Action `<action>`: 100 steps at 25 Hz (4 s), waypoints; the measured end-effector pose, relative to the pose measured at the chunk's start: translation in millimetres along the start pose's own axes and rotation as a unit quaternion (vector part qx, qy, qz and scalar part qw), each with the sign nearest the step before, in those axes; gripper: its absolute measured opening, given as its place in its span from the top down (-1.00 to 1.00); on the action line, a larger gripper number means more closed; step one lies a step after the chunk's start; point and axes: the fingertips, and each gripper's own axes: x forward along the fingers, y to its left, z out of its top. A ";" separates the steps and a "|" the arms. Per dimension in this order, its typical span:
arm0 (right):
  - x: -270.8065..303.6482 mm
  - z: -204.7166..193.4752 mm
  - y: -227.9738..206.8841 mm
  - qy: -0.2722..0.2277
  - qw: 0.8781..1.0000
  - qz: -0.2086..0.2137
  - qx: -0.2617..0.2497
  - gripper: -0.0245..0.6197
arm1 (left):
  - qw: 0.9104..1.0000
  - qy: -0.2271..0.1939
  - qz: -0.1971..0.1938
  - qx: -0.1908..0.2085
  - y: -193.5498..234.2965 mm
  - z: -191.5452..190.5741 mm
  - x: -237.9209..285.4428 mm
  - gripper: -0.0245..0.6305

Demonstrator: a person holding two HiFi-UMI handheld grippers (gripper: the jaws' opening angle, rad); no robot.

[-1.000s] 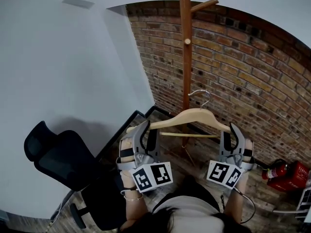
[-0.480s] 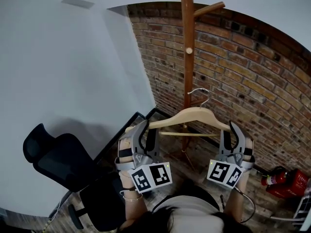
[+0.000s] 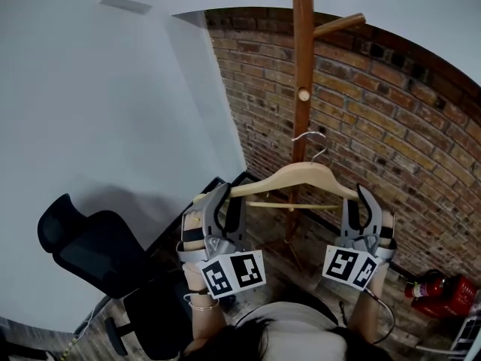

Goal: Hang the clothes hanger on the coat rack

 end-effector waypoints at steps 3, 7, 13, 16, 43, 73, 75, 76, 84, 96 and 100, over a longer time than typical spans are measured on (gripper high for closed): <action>8.6 3.4 -4.1 -0.002 1.000 -0.001 0.002 0.60 | 1.000 -0.002 0.003 0.001 7.0 2.7 8.3 0.57; 19.0 6.1 -11.3 -0.004 1.000 -0.005 0.003 0.60 | 1.000 -0.005 0.006 0.002 13.8 7.3 18.2 0.57; 32.9 9.4 -18.2 -0.006 1.000 -0.004 0.003 0.60 | 1.000 -0.004 0.007 0.002 21.2 11.1 31.5 0.57; 38.9 10.8 -21.1 -0.007 1.000 -0.002 0.004 0.60 | 1.000 -0.003 0.006 -0.001 24.4 12.7 37.3 0.57; 83.2 1.6 -13.4 -0.025 0.999 0.046 0.004 0.59 | 0.999 0.045 0.011 -0.007 19.1 6.5 67.5 0.57; 111.5 -16.8 11.5 -0.027 0.997 0.066 0.001 0.59 | 0.998 0.057 0.007 -0.036 -3.9 -15.5 92.3 0.54; 110.2 -16.3 11.7 -0.028 0.997 0.066 0.004 0.59 | 0.998 0.051 0.007 -0.039 -4.9 -16.1 91.9 0.54; 109.4 -16.2 11.7 -0.029 0.997 0.067 0.006 0.59 | 0.998 0.048 0.007 -0.041 -5.4 -15.6 91.6 0.54; 102.8 -18.4 10.6 -0.027 0.997 0.067 0.006 0.59 | 0.998 0.057 -0.005 -0.014 -15.3 -23.5 90.9 0.50; 84.0 -15.8 -1.8 -0.022 0.999 0.046 0.016 0.49 | 0.999 0.038 -0.010 -0.035 -13.1 -19.9 69.5 0.49; 72.2 -14.8 -3.7 -0.018 0.999 0.040 0.014 0.48 | 0.999 0.032 -0.010 -0.034 -12.4 -19.8 58.5 0.48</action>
